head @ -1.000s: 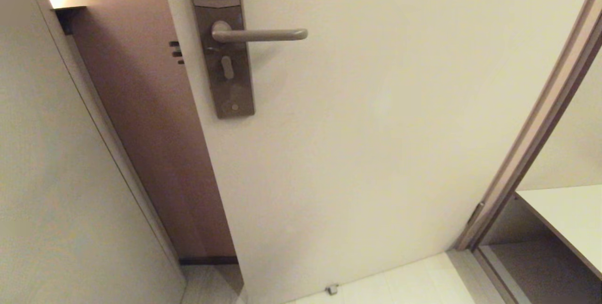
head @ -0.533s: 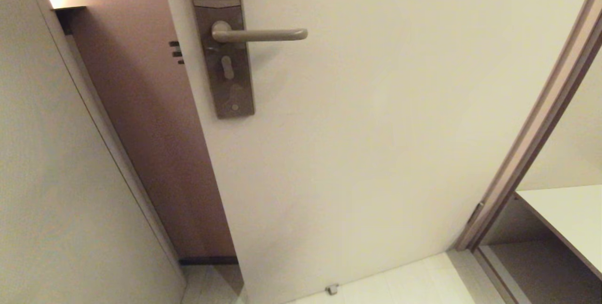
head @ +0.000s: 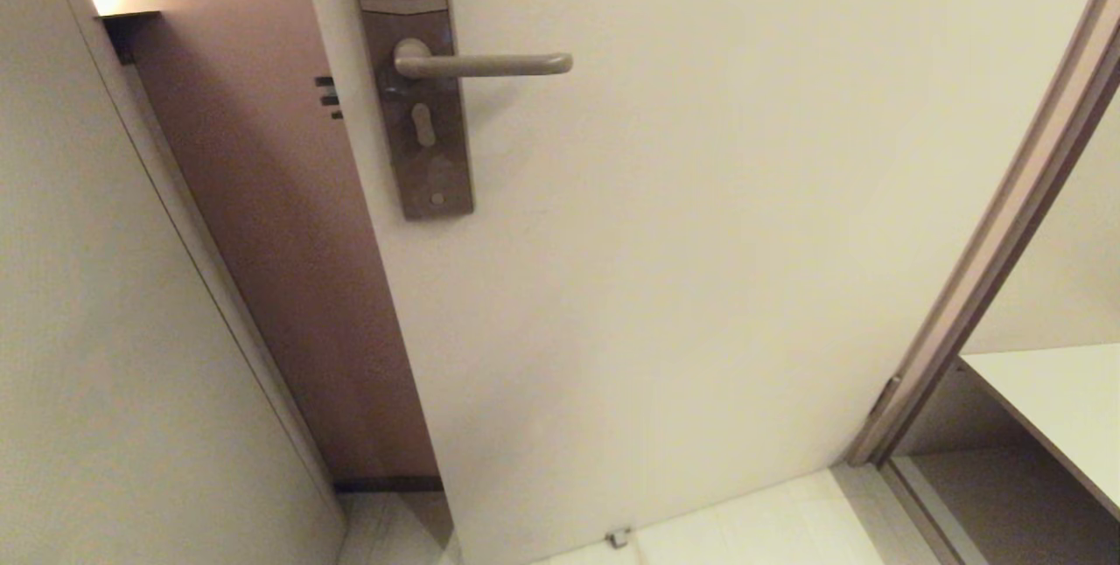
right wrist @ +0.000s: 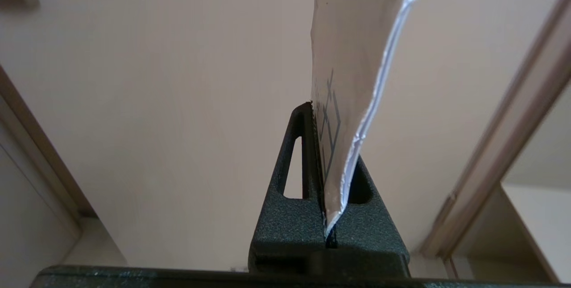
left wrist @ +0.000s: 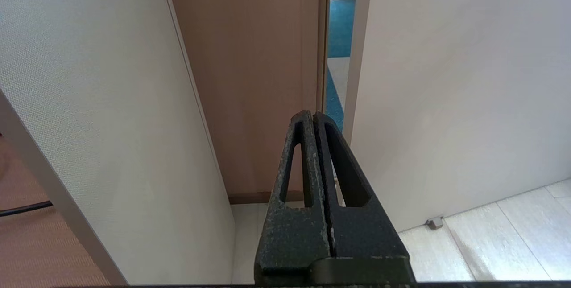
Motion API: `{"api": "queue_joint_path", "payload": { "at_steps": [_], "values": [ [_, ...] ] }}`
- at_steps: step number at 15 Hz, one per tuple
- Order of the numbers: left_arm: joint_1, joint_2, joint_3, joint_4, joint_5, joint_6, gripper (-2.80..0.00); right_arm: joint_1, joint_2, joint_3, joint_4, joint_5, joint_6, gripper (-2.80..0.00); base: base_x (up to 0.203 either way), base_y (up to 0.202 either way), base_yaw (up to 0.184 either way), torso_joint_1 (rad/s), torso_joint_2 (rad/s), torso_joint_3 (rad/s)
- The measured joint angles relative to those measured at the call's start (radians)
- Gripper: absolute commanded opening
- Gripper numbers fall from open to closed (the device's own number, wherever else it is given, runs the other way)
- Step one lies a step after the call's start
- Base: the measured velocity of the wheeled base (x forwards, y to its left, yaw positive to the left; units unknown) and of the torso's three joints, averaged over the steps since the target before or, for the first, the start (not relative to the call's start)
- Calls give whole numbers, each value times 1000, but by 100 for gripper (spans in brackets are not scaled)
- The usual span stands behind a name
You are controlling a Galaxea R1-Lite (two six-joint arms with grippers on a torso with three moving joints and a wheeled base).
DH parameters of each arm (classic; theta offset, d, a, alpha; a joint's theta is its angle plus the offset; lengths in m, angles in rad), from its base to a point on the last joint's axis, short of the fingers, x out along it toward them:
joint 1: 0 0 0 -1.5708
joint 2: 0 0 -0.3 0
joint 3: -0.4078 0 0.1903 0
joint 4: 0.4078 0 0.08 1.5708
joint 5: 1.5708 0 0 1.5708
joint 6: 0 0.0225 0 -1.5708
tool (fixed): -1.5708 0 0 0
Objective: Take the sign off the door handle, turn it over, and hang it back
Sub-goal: Hang the sign back with the other side facing out
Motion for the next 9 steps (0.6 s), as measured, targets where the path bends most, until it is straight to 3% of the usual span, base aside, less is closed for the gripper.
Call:
{"api": "queue_joint_path", "payload": {
  "at_steps": [5, 9],
  "values": [
    [0, 0, 0, 0, 1, 0, -280, 1, 221, -148, -71, 83, -5, -280, 0, 0, 0, 0, 0, 0],
    [0, 0, 0, 0, 0, 0, -280, 3, 380, -245, -125, 208, -36, -280, 0, 0, 0, 0, 0, 0]
  ]
}}
